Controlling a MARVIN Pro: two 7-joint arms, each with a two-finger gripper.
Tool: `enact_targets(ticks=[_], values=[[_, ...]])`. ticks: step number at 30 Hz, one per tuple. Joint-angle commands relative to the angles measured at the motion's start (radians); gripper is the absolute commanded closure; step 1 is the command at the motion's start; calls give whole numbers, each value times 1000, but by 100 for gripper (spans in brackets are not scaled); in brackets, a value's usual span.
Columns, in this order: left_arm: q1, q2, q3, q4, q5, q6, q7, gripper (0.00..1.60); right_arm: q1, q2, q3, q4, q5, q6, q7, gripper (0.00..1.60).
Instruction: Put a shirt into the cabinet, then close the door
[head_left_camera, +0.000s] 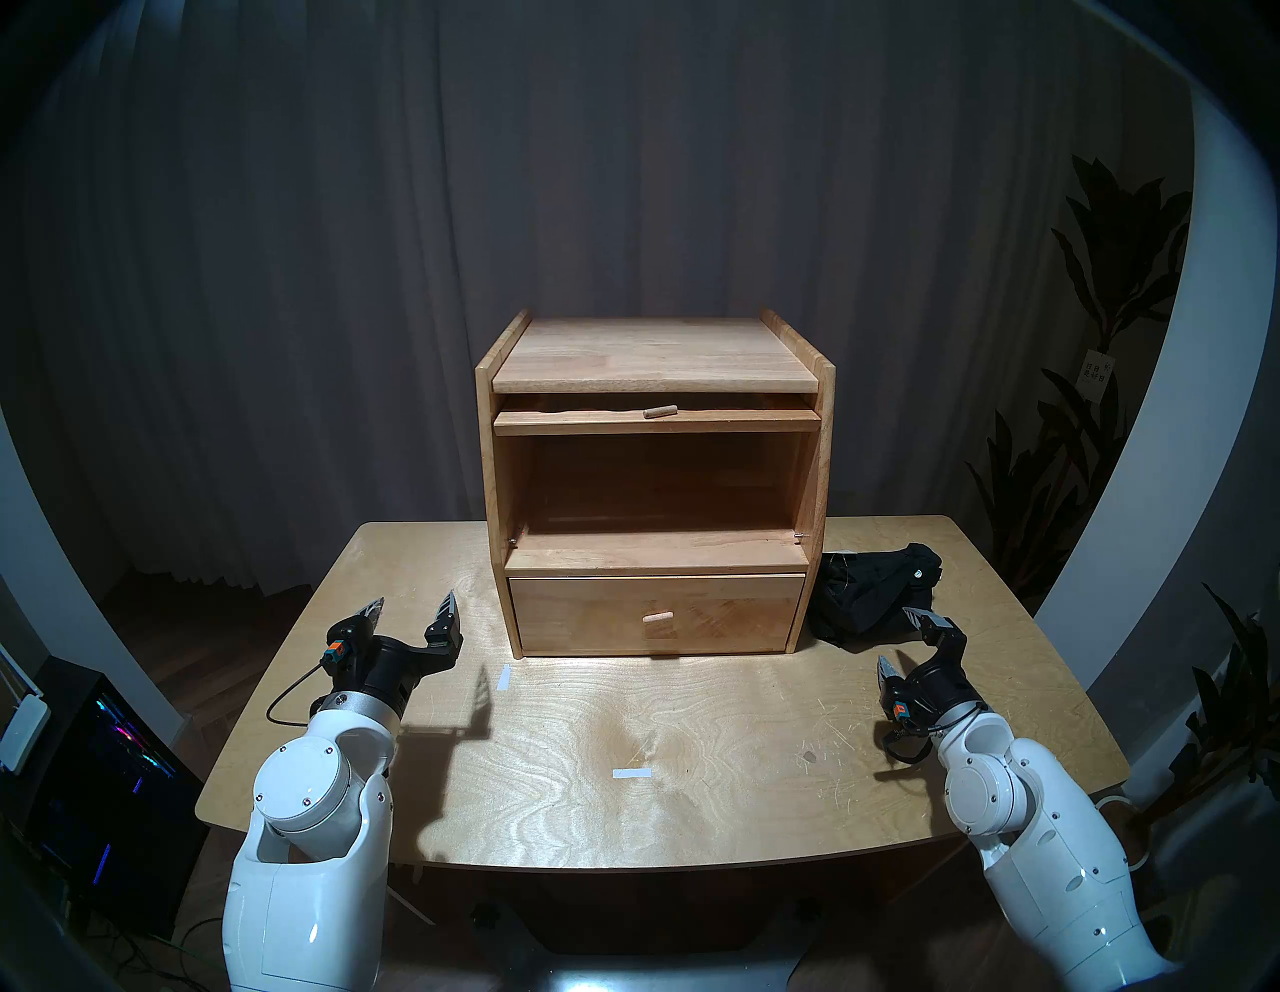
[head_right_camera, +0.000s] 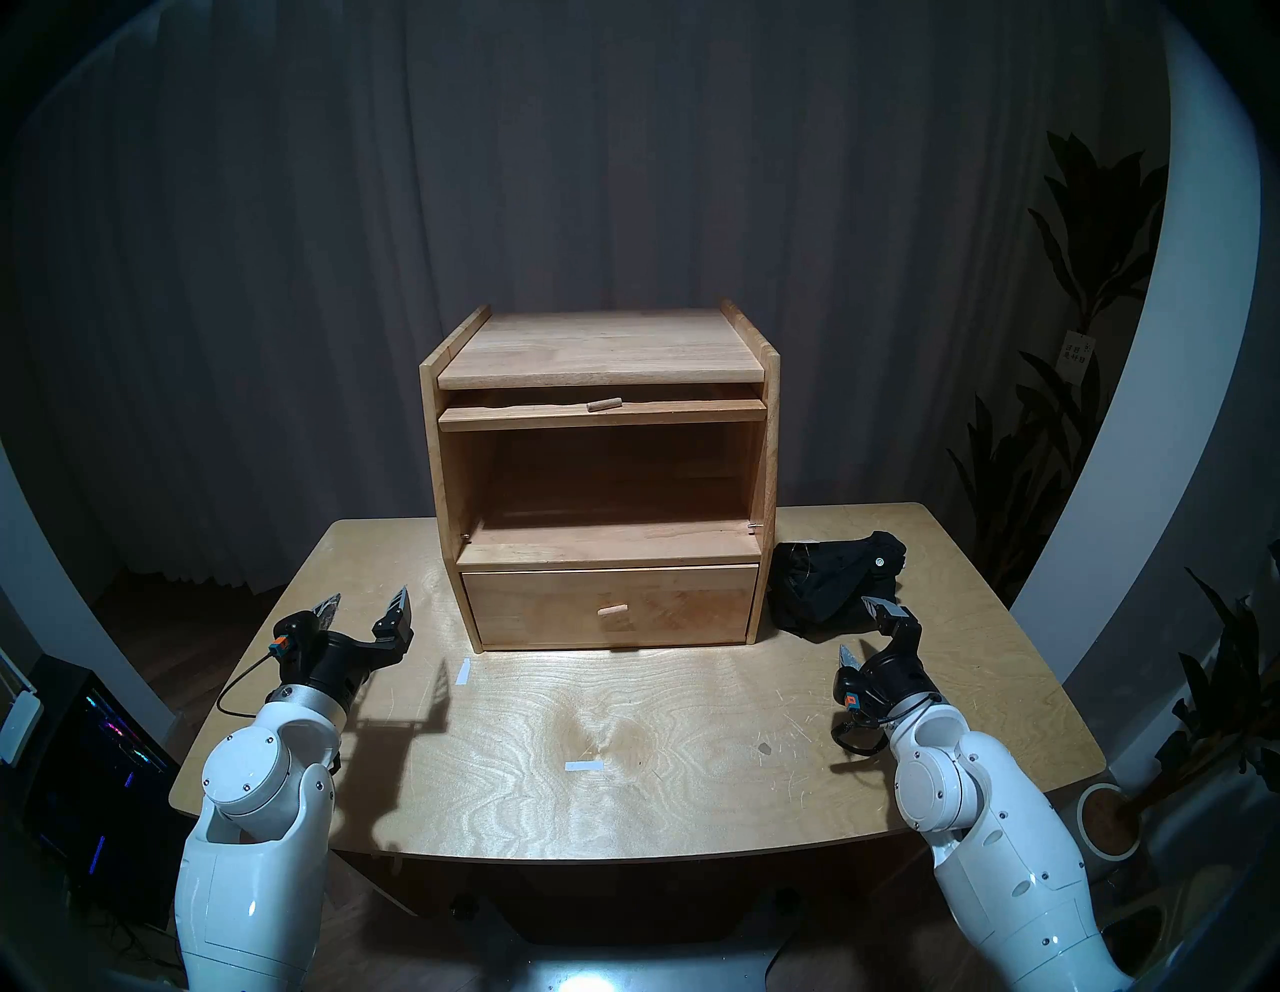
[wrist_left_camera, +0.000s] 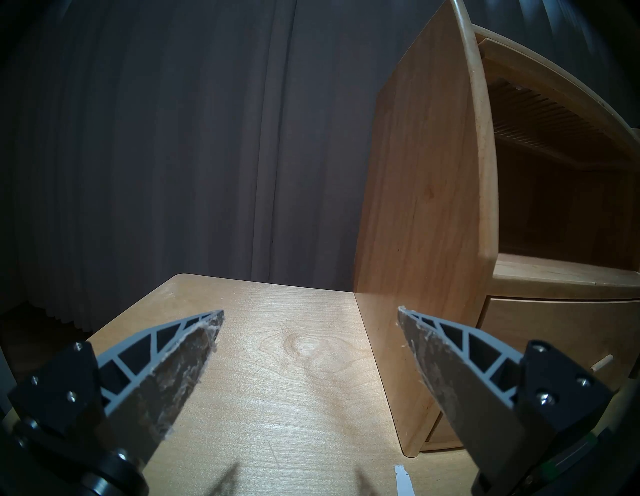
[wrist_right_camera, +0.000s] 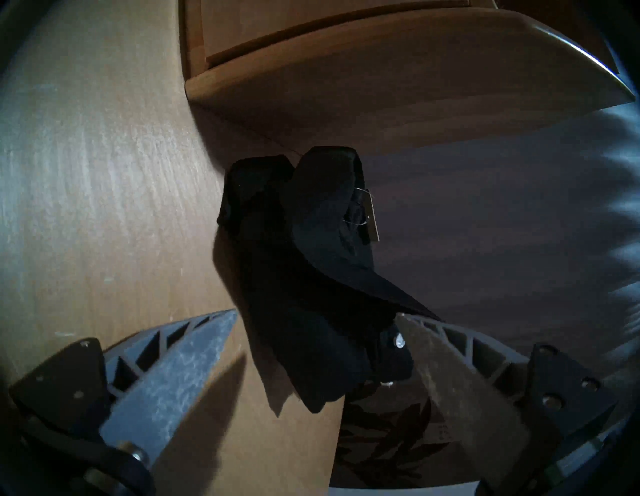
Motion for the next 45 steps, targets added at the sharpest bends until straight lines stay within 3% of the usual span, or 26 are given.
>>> enact_targets(ticks=[1,9,16,24,29,33,34,36,41,45], values=[[-7,2,-3,-22,-1,-5,-1,0,110,97,-37,20,-11,-55,114,0],[-6,2,-3,-24,-1,-5,-1,0,213,101,-79,121,3,-119,251,0],[-6,2,-3,-23,-1,-5,-1,0,312,92,-101,234,-24,-149,266,0],[-7,2,-3,-22,-1,-5,-1,0,406,40,-117,333,-54,-146,245,0],[-6,2,-3,-23,-1,-5,-1,0,482,8,-162,413,-63,-123,298,0],[-6,2,-3,-23,-1,-5,-1,0,500,-10,-176,469,-59,-134,294,0],[-6,2,-3,-24,-1,-5,-1,0,501,-12,-177,476,-60,-134,291,31],[-6,2,-3,-24,-1,-5,-1,0,503,-15,-170,496,-41,-151,289,160],[-4,2,-3,-26,-1,-5,-1,0,507,-19,-142,550,24,-236,254,160],[-4,2,-3,-26,-1,-5,-1,0,419,-21,-66,413,118,-250,234,160]])
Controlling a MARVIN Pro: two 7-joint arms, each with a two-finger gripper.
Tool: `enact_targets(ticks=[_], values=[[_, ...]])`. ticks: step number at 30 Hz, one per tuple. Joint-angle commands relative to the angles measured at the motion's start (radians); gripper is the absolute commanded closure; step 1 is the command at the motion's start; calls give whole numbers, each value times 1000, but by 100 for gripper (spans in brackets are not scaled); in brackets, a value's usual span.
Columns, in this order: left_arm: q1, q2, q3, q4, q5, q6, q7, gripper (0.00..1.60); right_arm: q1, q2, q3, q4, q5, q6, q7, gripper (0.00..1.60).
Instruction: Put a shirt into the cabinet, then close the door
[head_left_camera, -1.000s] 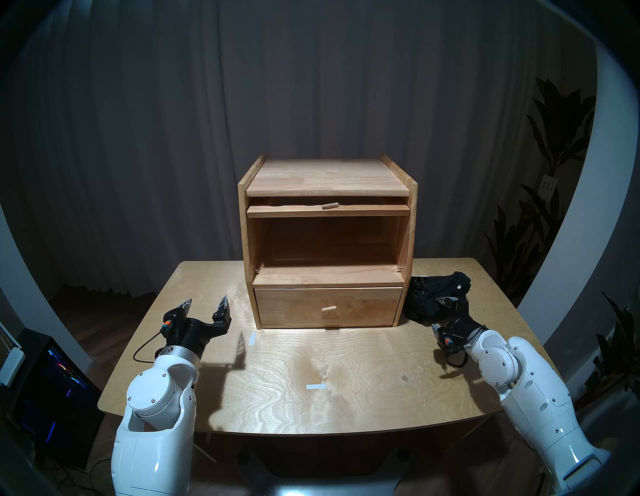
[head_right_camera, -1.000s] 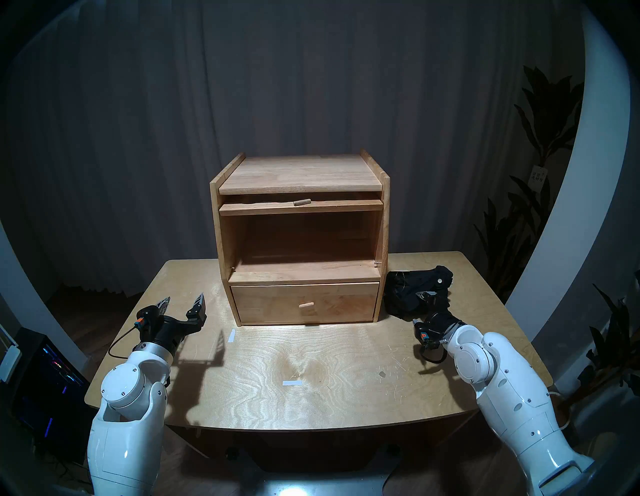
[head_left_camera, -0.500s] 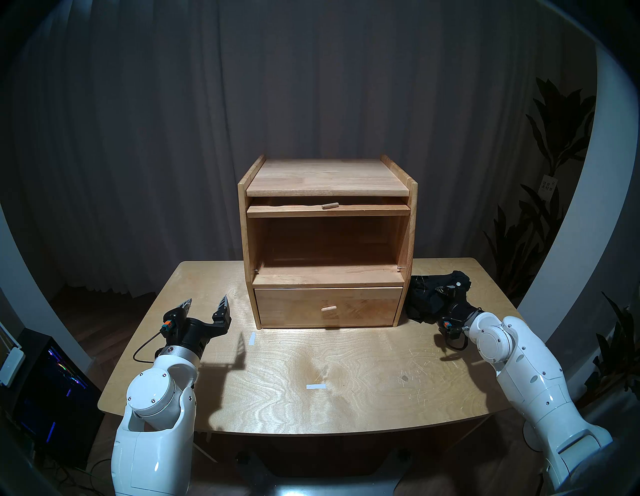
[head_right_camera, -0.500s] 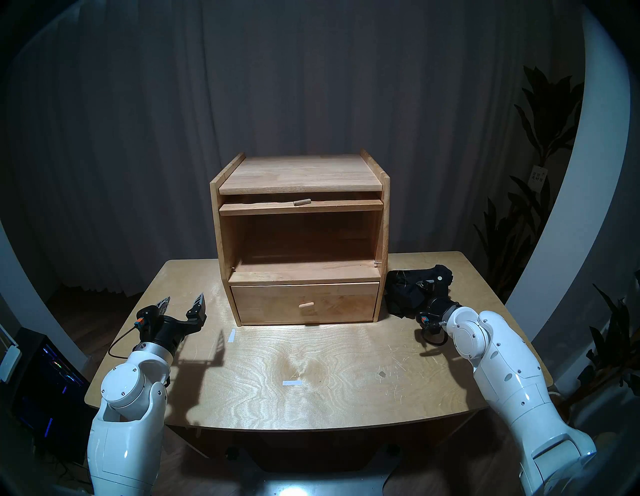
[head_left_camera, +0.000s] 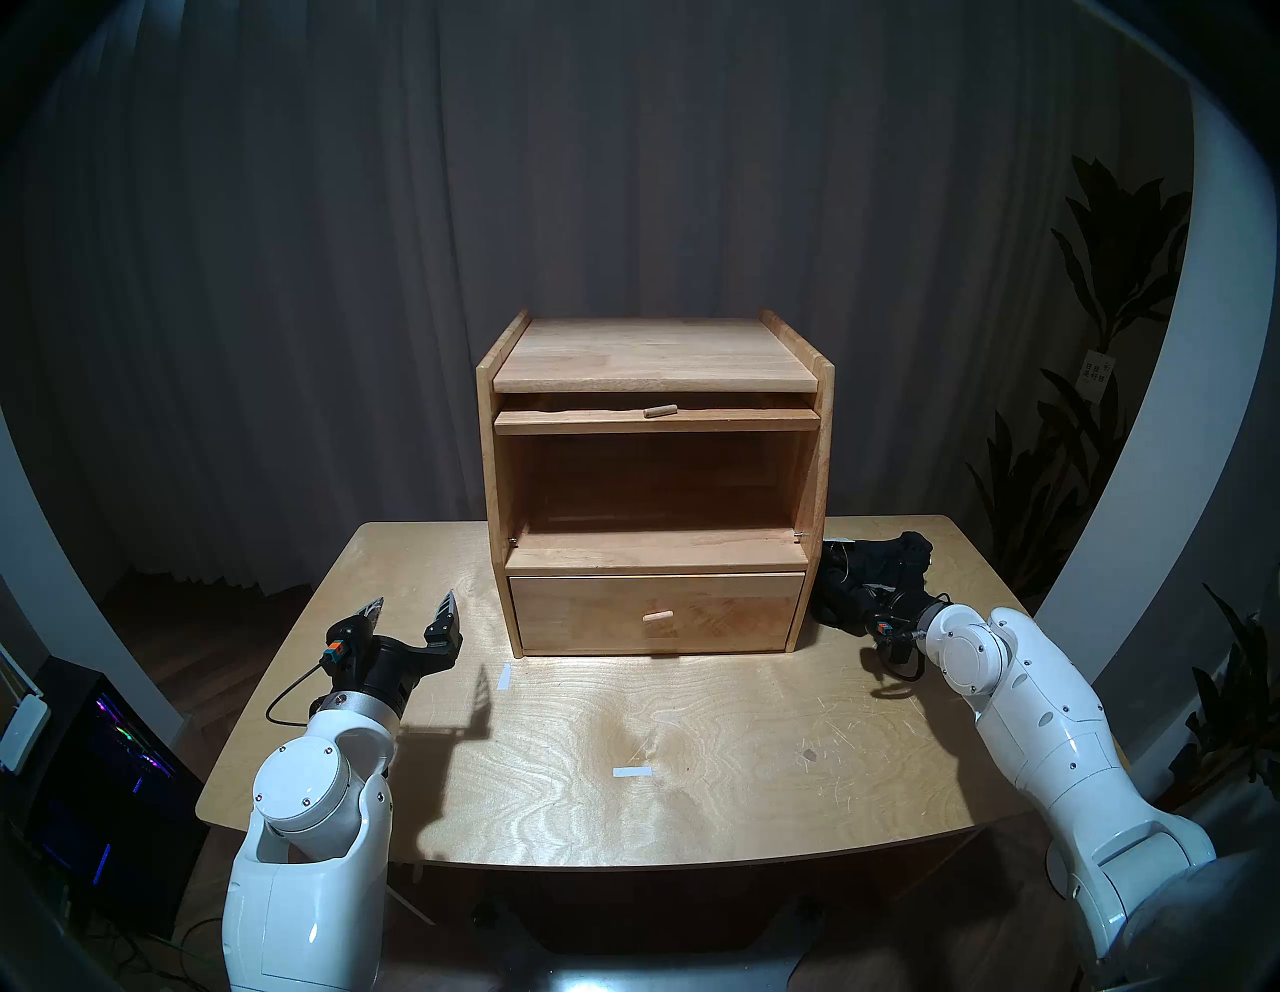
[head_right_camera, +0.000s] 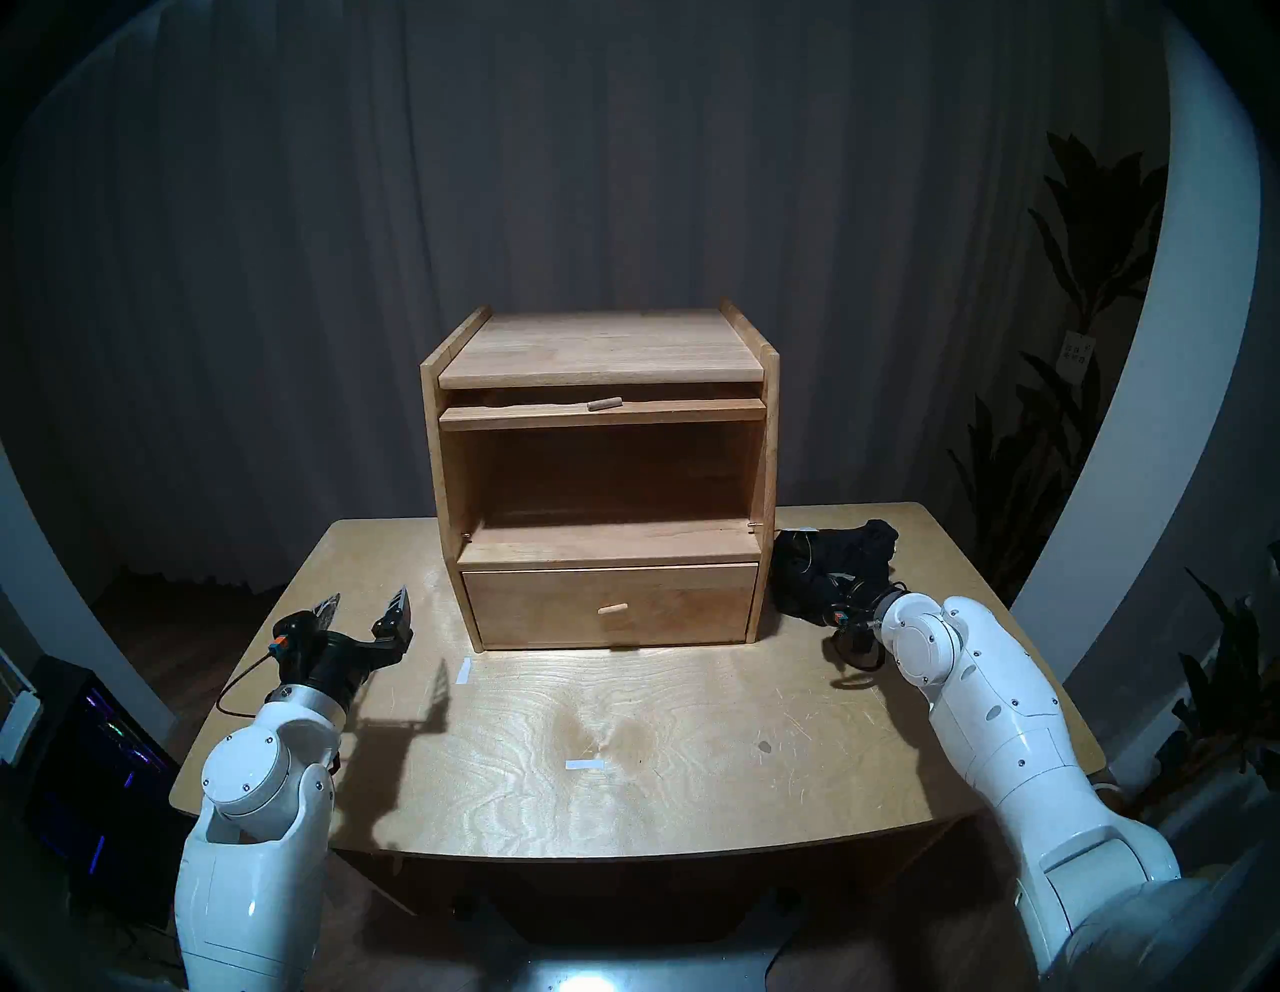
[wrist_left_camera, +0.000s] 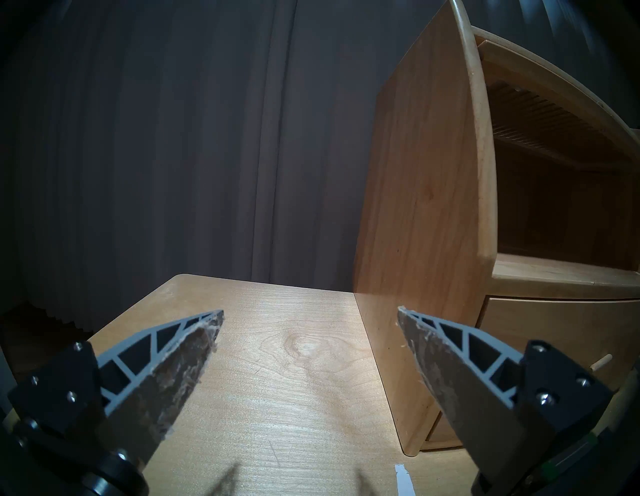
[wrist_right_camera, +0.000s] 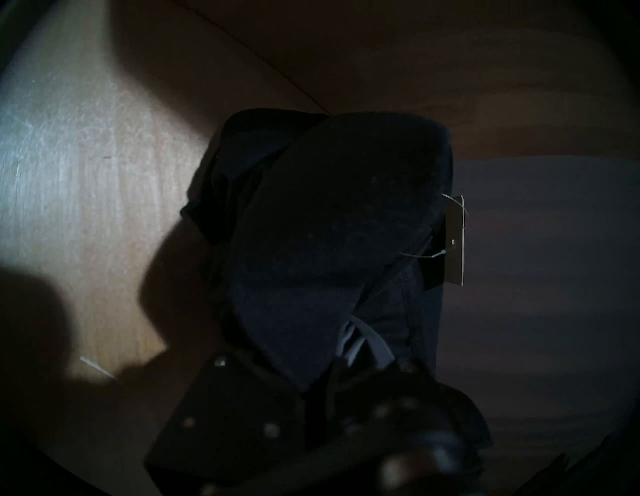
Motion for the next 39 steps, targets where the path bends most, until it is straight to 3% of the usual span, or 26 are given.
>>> enact_targets(ticks=[1,8,21,39], values=[[-5,2,-2,-24,-1,-5,-1,0,-103,-48,74,-93,123,-33,-55,160],[-8,2,-2,-18,-1,-5,-1,0,-101,-56,149,-160,209,-99,-167,160],[-10,2,-1,-7,0,-4,-1,0,-111,-18,283,-314,246,-160,-309,160],[-12,2,0,1,0,-5,-1,0,-145,-98,338,-529,359,-328,-456,160]])
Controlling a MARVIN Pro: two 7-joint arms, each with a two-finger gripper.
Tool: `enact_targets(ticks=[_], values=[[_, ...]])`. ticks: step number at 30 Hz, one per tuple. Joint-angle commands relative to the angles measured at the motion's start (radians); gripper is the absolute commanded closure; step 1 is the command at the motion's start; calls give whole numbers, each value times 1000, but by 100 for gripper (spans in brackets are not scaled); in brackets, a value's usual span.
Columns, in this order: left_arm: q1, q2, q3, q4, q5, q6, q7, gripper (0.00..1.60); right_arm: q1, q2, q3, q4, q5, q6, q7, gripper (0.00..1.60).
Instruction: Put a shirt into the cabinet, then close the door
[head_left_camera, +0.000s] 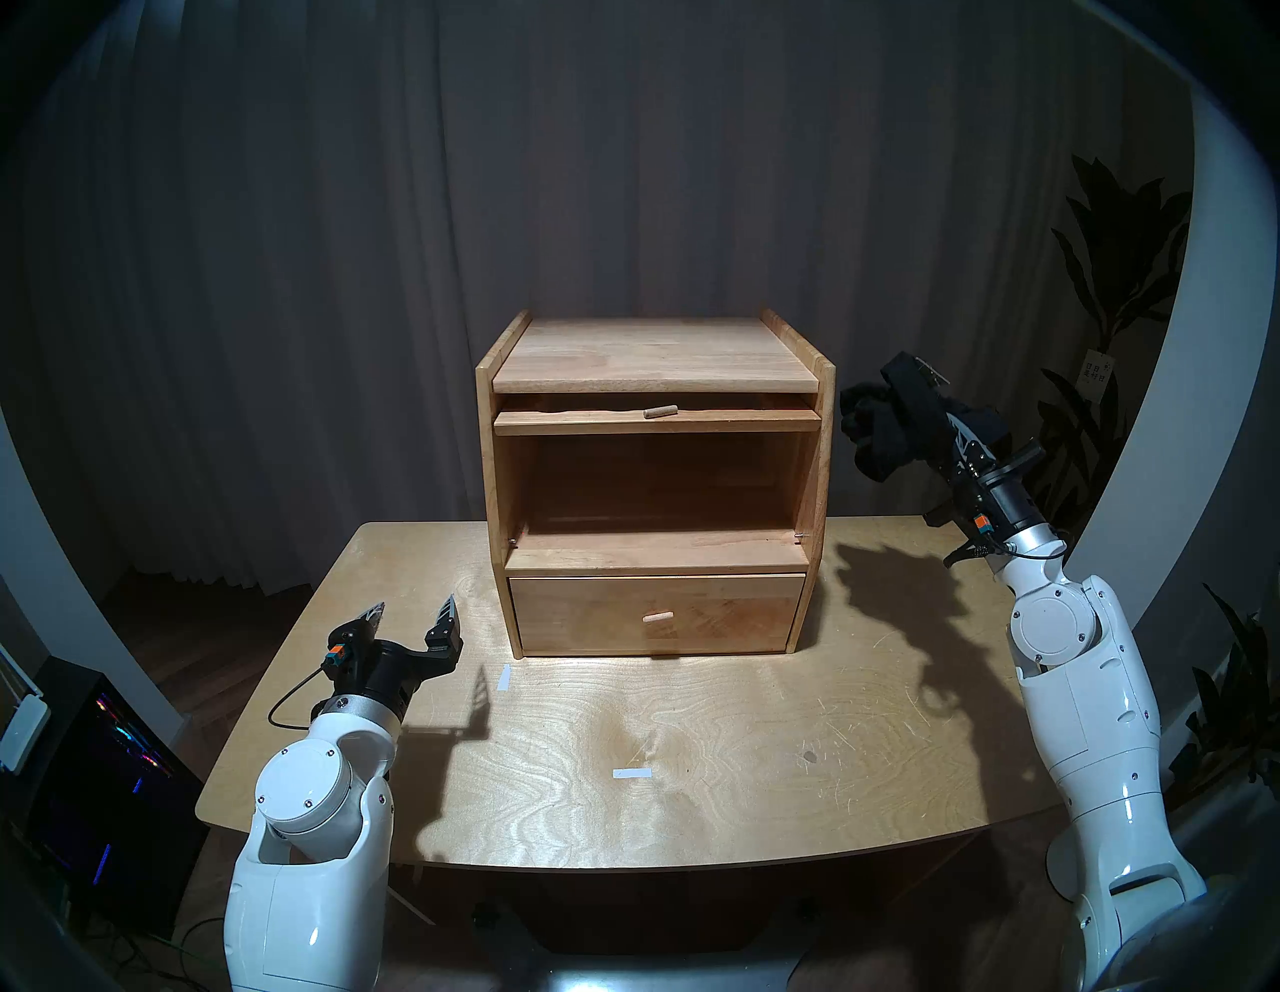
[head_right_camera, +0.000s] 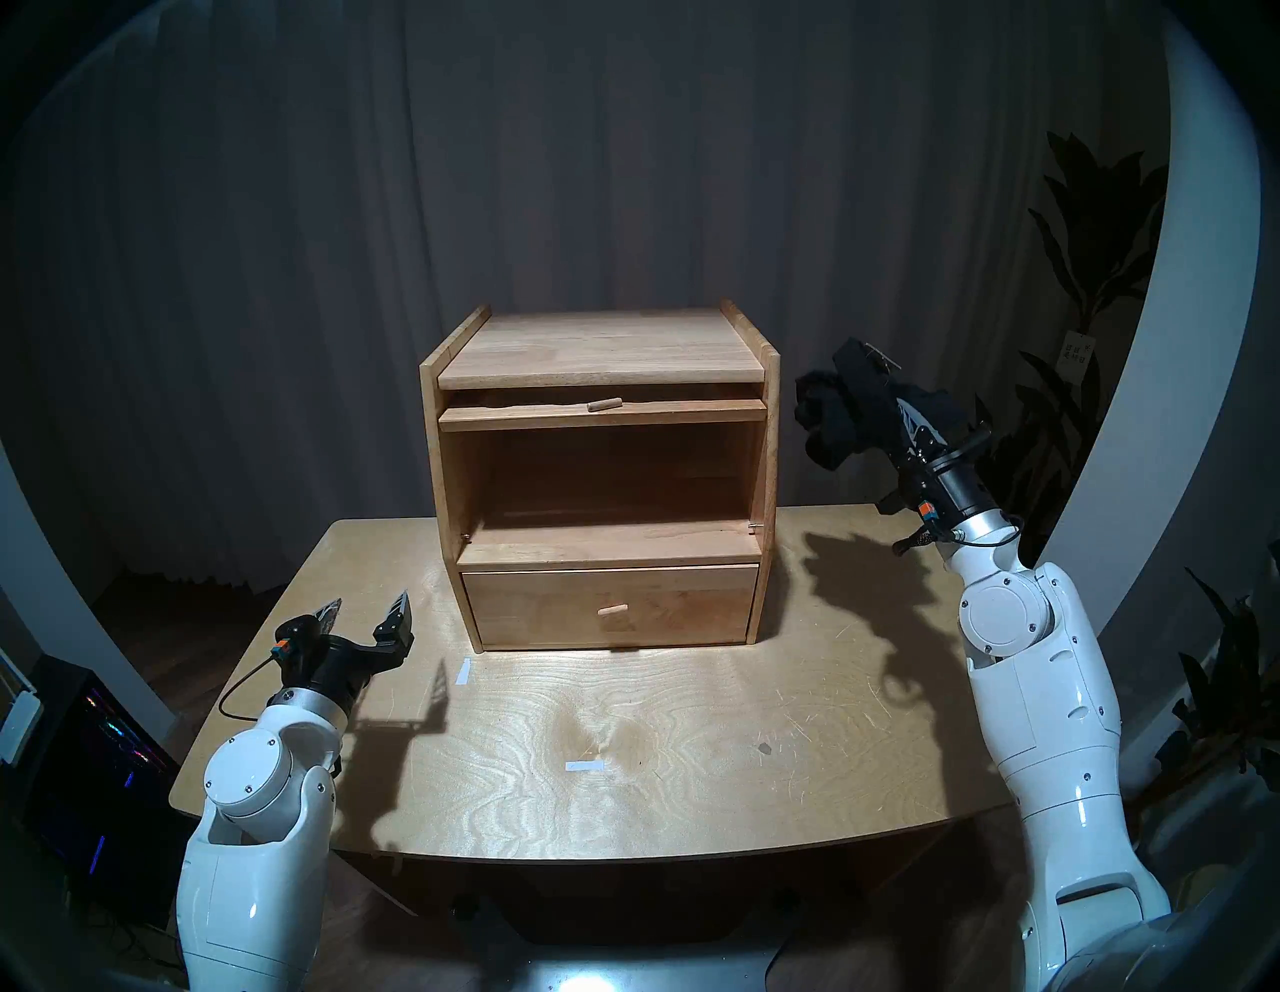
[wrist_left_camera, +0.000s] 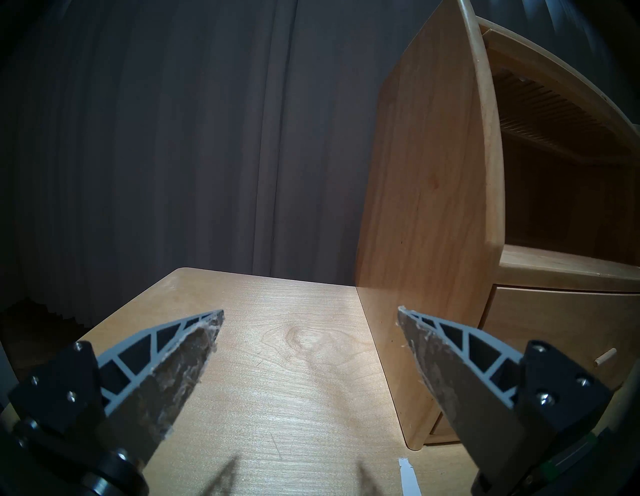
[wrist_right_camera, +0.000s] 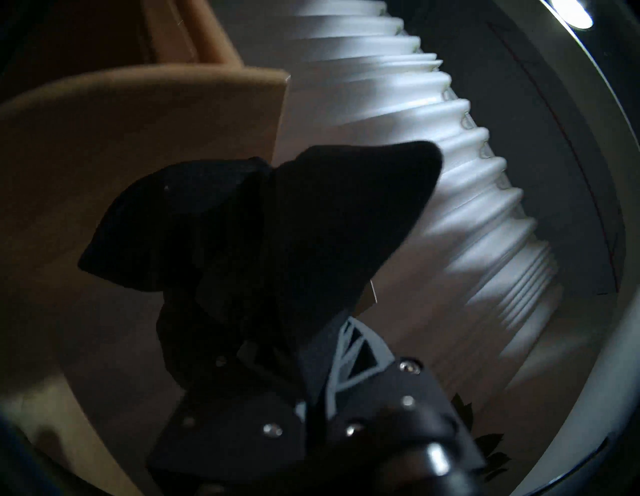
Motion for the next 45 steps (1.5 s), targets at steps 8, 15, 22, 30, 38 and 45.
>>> enact_targets(ticks=[8,15,22,30,38,45], values=[[-12,2,-1,-13,0,-5,-1,0,-48,-59,34,-208,82,-140,-111,160],[-13,3,-1,-14,0,-6,-1,0,-116,-125,-35,-295,131,-213,-135,160],[-14,3,-1,-17,-1,-7,-2,0,-189,-197,-166,-378,185,-288,-158,160],[-13,3,-1,-24,-1,-8,-2,0,-310,-281,-330,-482,264,-315,-180,160],[-12,3,-1,-27,-1,-8,-2,0,-417,-340,-420,-479,392,-188,-236,160],[-10,3,-2,-30,-1,-8,-2,0,-481,-337,-437,-543,503,-51,-288,160]])
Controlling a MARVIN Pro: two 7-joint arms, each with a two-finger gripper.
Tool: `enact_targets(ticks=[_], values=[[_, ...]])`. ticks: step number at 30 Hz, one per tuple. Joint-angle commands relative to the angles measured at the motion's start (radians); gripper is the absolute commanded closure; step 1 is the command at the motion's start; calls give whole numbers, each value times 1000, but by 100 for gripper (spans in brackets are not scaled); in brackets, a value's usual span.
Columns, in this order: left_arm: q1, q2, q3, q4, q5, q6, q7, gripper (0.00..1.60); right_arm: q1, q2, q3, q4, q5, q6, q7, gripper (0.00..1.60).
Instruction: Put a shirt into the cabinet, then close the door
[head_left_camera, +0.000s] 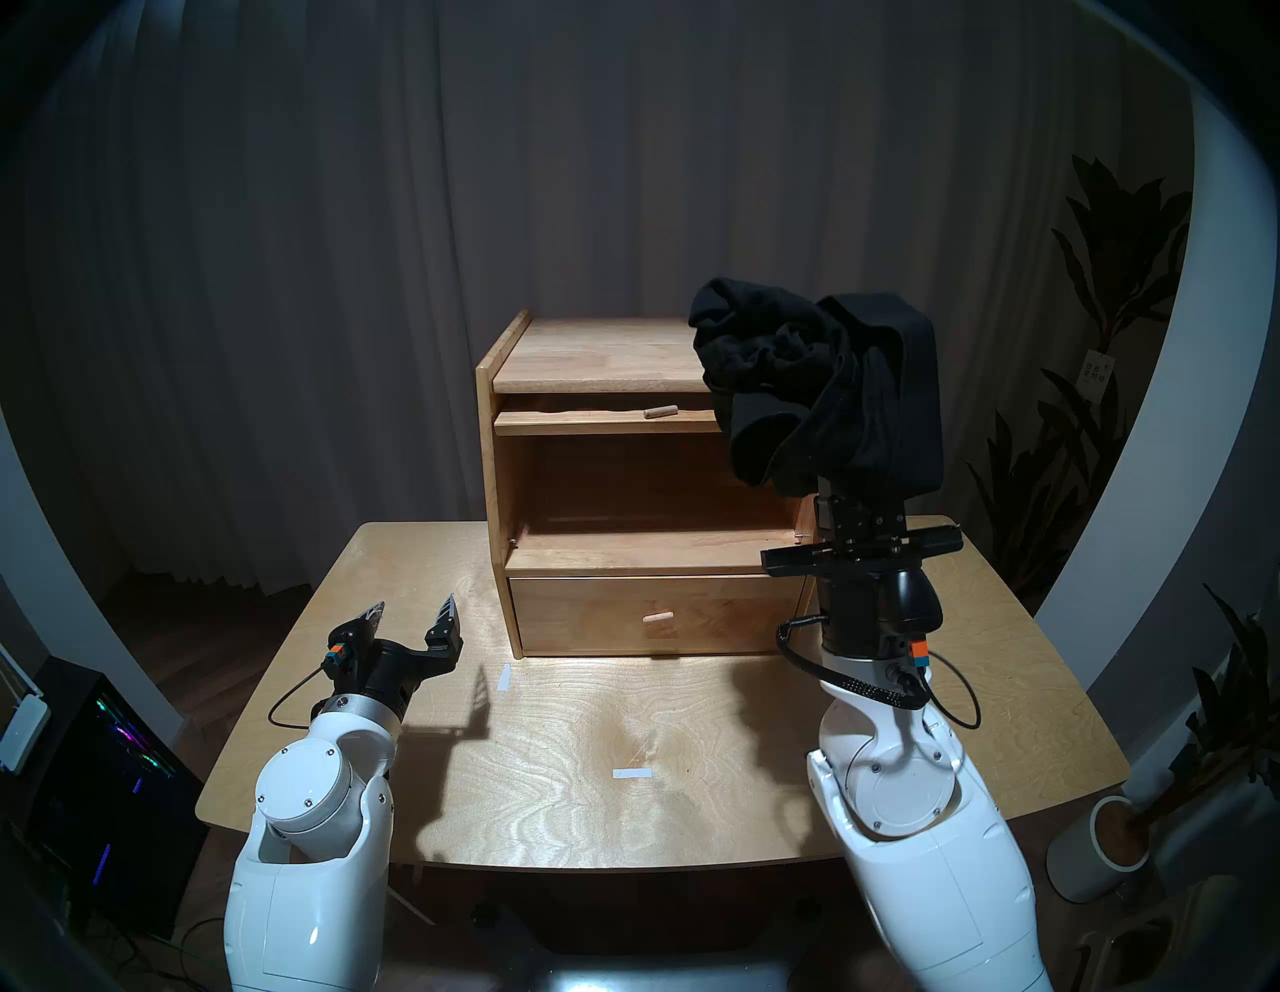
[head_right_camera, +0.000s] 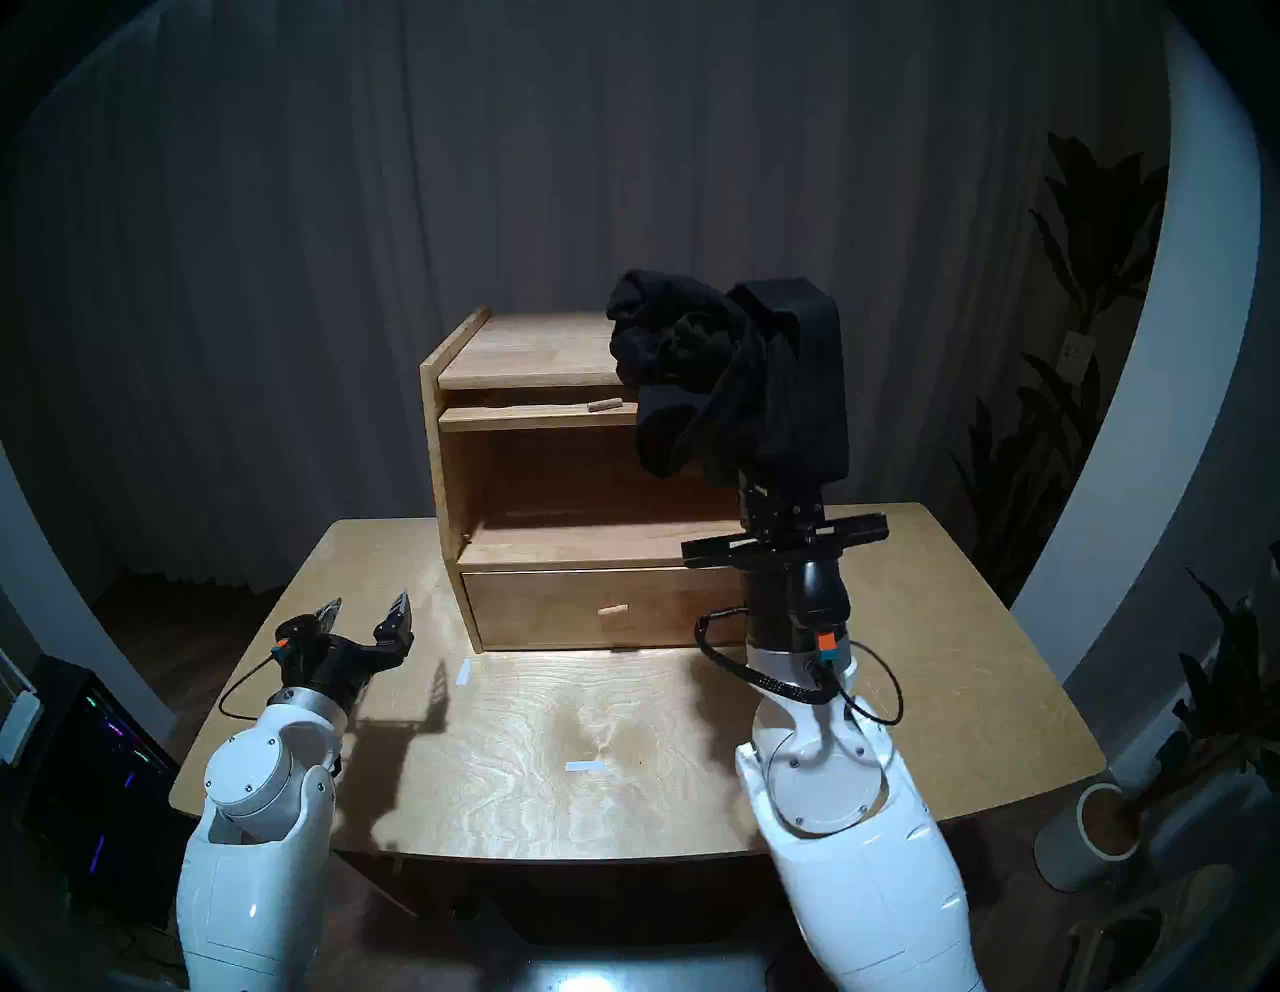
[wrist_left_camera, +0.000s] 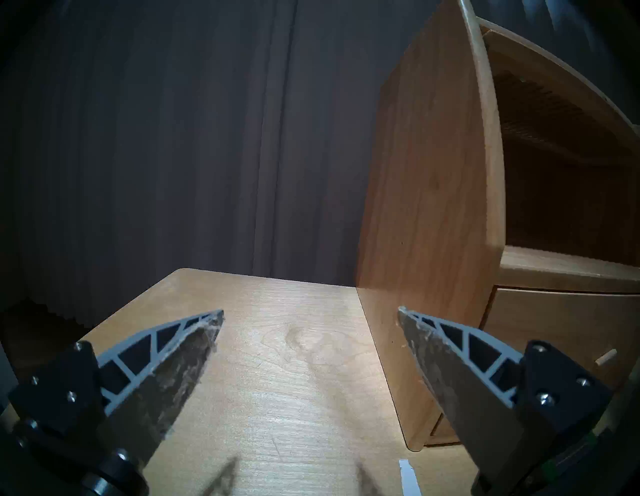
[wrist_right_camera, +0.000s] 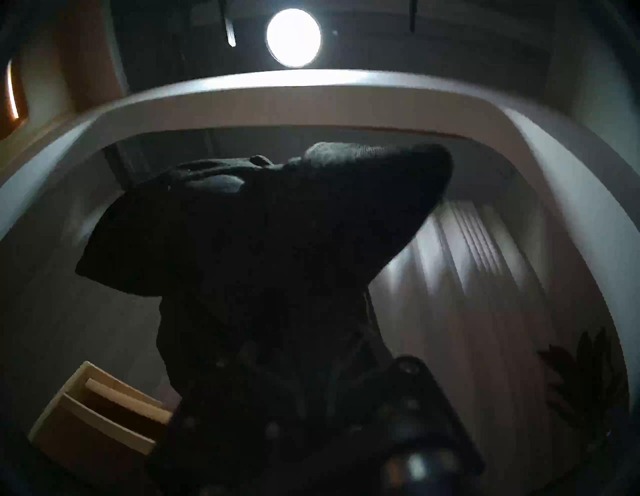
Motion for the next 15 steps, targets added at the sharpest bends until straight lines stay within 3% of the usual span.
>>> enact_targets(ticks=[1,6,11,15], values=[[-8,2,-2,-29,-1,-7,-2,0,-79,-31,-26,-93,111,127,-51,160],[-8,2,-2,-30,-1,-7,-2,0,-53,-34,-57,-108,160,228,-43,160],[-8,2,-2,-29,-1,-6,-2,0,23,-29,-126,-93,155,340,-8,160],[-8,2,-2,-28,-1,-6,-2,0,57,-45,-139,-51,168,418,1,160]])
